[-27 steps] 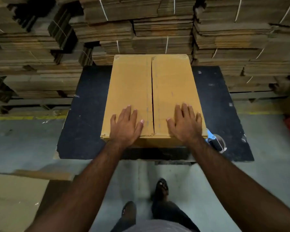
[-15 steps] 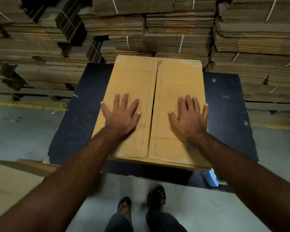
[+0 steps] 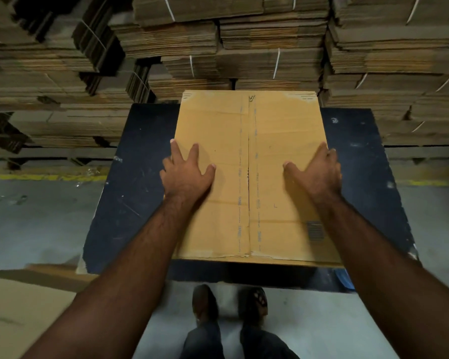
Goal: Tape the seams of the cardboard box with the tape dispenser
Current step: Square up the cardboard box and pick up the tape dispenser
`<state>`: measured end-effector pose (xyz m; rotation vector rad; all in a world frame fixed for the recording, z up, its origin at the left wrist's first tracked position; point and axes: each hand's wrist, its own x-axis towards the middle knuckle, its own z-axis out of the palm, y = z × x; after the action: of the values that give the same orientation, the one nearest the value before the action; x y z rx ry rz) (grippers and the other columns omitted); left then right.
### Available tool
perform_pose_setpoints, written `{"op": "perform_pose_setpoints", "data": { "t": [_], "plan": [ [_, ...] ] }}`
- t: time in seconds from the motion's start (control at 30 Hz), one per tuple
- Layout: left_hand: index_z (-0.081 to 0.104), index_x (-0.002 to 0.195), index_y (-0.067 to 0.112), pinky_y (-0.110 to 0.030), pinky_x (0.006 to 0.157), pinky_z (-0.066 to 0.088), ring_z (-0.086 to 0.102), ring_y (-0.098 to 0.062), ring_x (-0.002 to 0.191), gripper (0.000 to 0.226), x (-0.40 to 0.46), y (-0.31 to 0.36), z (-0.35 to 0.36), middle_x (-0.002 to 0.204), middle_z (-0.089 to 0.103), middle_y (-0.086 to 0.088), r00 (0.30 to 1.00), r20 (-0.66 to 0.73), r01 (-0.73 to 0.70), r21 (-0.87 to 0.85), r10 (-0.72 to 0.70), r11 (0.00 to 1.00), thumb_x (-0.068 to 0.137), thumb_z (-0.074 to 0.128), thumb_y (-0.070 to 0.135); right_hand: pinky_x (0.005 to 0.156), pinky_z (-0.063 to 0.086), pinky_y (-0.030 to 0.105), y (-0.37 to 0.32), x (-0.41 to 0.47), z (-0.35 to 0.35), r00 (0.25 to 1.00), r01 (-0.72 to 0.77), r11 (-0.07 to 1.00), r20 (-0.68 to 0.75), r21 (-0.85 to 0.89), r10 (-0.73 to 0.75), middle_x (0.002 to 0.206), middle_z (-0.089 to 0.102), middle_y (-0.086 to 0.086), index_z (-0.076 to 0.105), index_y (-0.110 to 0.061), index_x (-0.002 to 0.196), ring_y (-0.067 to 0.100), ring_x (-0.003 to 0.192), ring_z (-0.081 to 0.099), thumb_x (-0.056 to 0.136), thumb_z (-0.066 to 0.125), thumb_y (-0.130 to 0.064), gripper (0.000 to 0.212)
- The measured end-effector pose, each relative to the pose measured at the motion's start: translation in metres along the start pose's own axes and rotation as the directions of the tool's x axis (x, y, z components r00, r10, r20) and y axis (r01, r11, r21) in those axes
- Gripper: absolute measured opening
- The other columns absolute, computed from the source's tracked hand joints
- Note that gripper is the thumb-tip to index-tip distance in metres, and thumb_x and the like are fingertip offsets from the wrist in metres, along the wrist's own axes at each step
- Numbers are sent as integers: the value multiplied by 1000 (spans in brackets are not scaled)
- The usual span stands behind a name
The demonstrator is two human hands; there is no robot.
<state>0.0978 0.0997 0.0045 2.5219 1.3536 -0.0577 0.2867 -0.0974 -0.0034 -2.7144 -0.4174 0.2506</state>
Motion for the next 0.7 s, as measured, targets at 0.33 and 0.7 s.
{"op": "perform_pose_setpoints", "data": {
  "t": [0.33, 0.7],
  "plan": [
    [38, 146, 32, -52, 101, 41, 36, -43, 132, 71, 6, -94, -37, 157, 22, -16, 976, 72, 216, -205, -206, 955, 83, 61, 57, 106, 40, 49, -87, 8, 23, 964, 226, 973, 150, -35, -219, 152, 30, 18, 19, -11, 152, 38, 134, 37, 81, 69, -55, 97],
    [55, 131, 21, -43, 93, 54, 56, -28, 116, 80, -42, -119, -70, 135, 55, -3, 880, 472, 302, -481, -47, 823, 67, 66, 68, 109, 25, 54, -179, 48, 39, 974, 141, 973, 200, -183, -104, 153, 28, 14, 22, -10, 152, 34, 139, 29, 72, 63, -68, 107]
  ]
}}
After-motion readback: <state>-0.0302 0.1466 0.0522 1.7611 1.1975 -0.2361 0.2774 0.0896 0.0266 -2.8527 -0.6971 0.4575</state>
